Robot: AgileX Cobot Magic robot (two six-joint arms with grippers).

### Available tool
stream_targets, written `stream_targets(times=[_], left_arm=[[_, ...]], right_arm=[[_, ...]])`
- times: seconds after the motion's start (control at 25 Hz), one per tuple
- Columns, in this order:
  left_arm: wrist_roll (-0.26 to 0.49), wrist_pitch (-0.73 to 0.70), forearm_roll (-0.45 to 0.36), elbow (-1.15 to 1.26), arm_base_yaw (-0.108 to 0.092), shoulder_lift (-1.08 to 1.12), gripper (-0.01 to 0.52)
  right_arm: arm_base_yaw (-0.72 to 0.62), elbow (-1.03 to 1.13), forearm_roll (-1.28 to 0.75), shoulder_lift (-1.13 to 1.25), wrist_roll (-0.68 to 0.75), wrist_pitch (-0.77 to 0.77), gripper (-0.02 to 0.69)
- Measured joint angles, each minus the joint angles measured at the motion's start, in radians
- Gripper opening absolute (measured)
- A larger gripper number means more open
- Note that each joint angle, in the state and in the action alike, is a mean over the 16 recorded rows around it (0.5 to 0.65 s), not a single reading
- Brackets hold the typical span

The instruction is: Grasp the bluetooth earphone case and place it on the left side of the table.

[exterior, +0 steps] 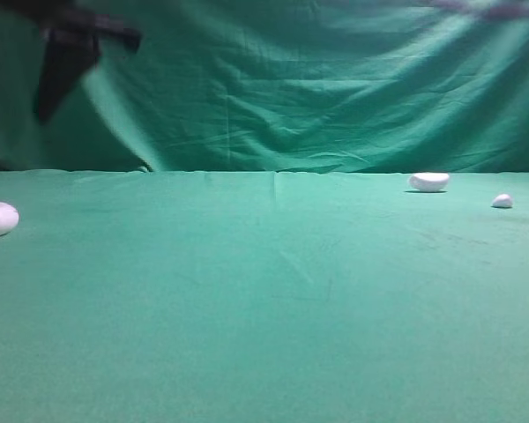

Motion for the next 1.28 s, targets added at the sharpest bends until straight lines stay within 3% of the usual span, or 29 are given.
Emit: stream_targets(times=[0.2, 0.76, 1.28], left_arm=[[0.000, 0.000, 0.000, 0.000, 0.000, 0.000, 0.000], [0.000, 0.000, 0.000, 0.000, 0.000, 0.000, 0.000], [0.000, 0.000, 0.000, 0.000, 0.000, 0.000, 0.000]], right_arm=[[-0.041, 0.072, -0.018, -0.128, 0.004, 0.022, 0.000], [-0.208, 0.668, -0.025, -0.669, 0.060, 0.020, 0.000], [-0.236, 1.042, -0.094, -1.154, 0.104, 0.010, 0.000]])
